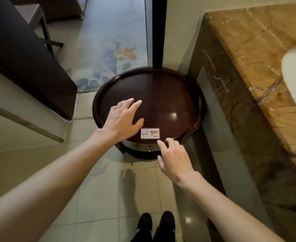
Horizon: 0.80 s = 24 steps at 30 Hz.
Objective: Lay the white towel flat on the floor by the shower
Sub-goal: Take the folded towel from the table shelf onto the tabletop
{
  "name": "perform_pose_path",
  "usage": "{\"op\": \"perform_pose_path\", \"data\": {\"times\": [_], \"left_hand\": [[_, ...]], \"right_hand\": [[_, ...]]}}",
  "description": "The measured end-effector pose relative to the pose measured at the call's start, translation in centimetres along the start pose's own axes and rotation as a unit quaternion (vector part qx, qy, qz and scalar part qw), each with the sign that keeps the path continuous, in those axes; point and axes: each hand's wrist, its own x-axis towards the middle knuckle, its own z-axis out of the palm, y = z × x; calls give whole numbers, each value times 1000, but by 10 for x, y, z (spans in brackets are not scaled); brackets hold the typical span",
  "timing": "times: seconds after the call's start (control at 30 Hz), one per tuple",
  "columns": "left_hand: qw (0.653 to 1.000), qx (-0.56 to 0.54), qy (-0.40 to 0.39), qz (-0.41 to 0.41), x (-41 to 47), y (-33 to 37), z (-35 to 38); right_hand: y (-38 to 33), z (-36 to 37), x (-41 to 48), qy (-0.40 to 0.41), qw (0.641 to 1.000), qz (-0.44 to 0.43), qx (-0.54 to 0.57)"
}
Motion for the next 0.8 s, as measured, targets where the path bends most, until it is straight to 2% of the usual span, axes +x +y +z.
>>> {"op": "perform_pose_path", "data": {"times": [0.43,0.8], "left_hand": [[1000,19,12,10,25,-60,153],[999,2,42,22,51,-76,204]], "right_hand": [[22,155,56,-38,997,-44,-54],[26,212,92,-10,997,-44,-64]]}}
